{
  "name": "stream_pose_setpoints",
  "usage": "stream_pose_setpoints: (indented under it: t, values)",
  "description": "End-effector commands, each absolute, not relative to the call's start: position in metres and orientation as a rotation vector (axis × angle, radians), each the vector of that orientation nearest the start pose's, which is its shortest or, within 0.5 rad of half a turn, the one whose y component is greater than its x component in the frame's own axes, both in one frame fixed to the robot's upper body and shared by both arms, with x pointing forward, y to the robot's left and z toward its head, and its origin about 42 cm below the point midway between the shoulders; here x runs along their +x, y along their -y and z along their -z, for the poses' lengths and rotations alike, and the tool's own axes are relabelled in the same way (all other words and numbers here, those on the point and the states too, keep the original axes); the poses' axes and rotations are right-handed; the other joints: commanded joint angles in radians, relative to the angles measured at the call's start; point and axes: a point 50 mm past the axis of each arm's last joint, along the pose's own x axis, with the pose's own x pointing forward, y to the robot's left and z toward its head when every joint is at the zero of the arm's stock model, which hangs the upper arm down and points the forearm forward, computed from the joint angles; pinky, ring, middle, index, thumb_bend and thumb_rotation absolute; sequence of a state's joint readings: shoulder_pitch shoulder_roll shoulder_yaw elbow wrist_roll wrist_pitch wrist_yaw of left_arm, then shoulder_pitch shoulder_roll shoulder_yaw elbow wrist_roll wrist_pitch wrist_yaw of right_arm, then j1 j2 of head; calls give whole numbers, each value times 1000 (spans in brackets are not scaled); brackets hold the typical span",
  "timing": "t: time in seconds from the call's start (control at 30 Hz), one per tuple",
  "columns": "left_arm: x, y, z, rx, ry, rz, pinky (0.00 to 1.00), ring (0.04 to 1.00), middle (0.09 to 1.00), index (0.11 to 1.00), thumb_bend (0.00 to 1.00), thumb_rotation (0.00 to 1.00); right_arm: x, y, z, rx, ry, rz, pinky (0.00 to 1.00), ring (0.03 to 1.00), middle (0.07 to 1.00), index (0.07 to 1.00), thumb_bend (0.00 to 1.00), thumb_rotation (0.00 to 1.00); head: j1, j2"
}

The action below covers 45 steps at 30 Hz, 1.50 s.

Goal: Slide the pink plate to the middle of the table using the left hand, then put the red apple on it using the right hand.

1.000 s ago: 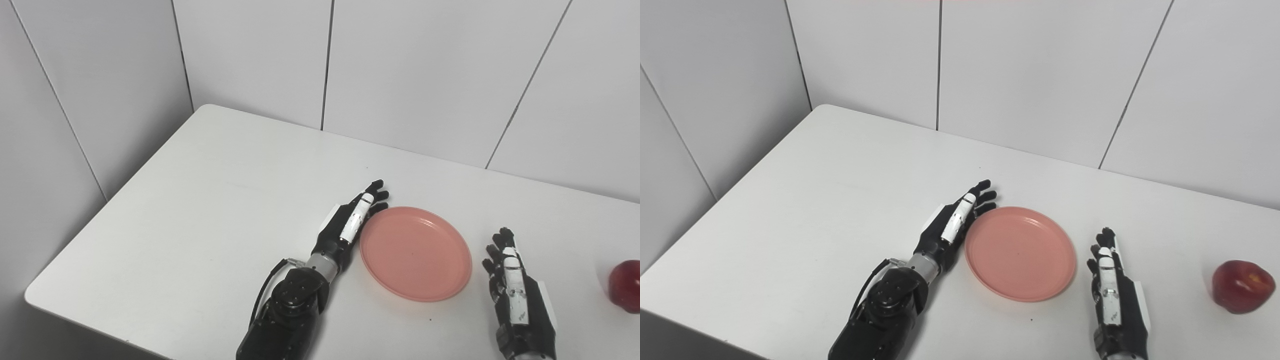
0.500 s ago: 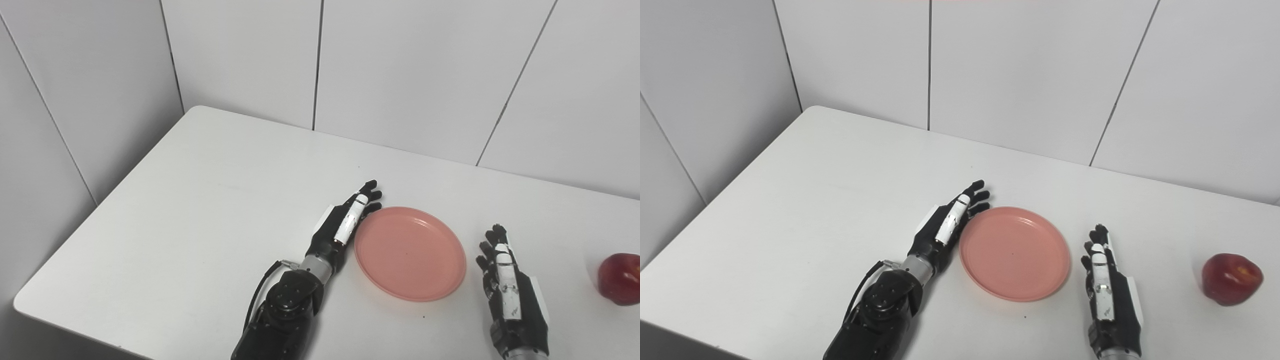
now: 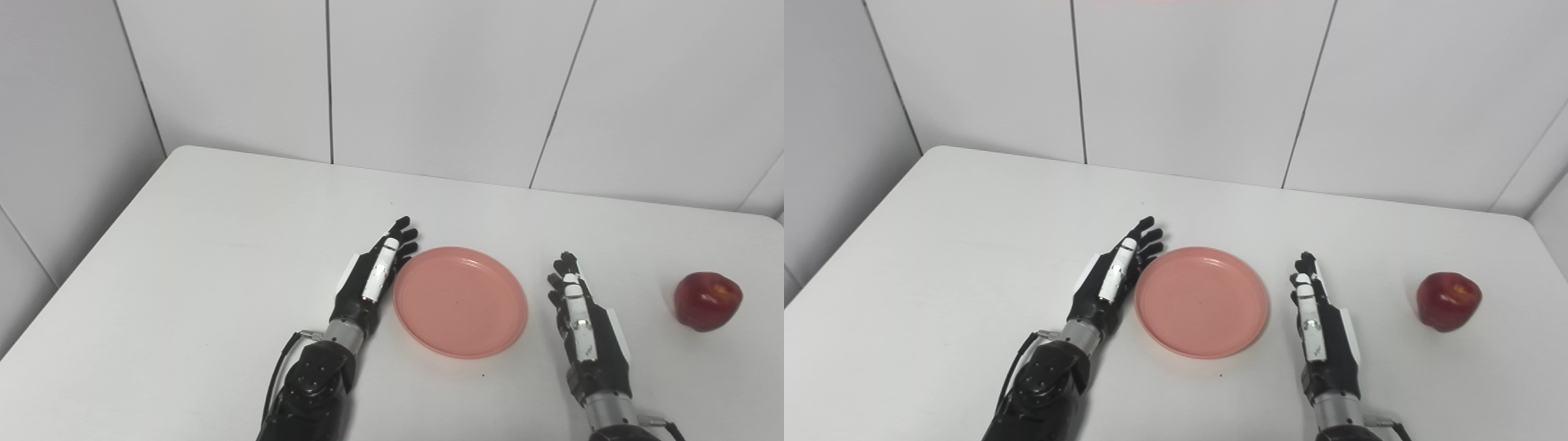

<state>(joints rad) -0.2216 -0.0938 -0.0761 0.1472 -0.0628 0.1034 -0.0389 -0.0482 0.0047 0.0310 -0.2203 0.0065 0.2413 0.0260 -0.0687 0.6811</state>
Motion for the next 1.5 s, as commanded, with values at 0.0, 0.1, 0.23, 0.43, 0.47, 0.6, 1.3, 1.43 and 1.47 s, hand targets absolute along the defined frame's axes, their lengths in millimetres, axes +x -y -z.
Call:
stream_pose_setpoints:
  t: [0.0, 0.1, 0.23, 0.43, 0.47, 0.6, 1.3, 1.43, 1.47]
  values:
    - [345, -139, -113, -152, -58, 182, 900, 899, 913, 901, 382, 1000, 304, 192, -173, 1, 147, -66, 988, 964, 968, 976, 184, 1000, 1, -1]
    - [347, -140, -111, -162, -55, 179, 904, 899, 913, 902, 383, 1000, 306, 195, -175, -8, 159, -56, 981, 956, 962, 972, 202, 1000, -55, -7]
    - [348, -143, -107, -177, -51, 174, 911, 903, 917, 905, 402, 1000, 309, 204, -189, -61, 186, -35, 952, 940, 944, 949, 223, 1000, -102, -14]
    - [350, -145, -103, -206, -48, 158, 899, 892, 907, 898, 400, 1000, 313, 222, -214, -235, 260, 24, 874, 908, 914, 924, 381, 1000, -155, -27]
    - [350, -145, -103, -208, -47, 158, 895, 889, 903, 894, 396, 1000, 314, 224, -217, -249, 267, 32, 876, 907, 910, 918, 448, 1000, -157, -28]
    - [350, -148, -102, -207, -40, 163, 897, 891, 906, 897, 396, 1000, 311, 235, -236, -344, 299, 83, 846, 901, 902, 897, 497, 976, -178, -33]
    - [354, -175, -94, -247, -69, 137, 879, 875, 888, 881, 387, 1000, 304, 294, -304, -798, 354, 519, 750, 862, 882, 914, 922, 525, -389, -72]
    - [356, -179, -92, -258, -72, 139, 884, 877, 891, 885, 378, 1000, 303, 305, -305, -840, 348, 568, 757, 864, 890, 918, 962, 476, -408, -76]
    - [356, -180, -92, -261, -73, 139, 886, 877, 892, 885, 373, 1000, 303, 308, -305, -852, 345, 576, 759, 861, 891, 921, 973, 476, -408, -76]
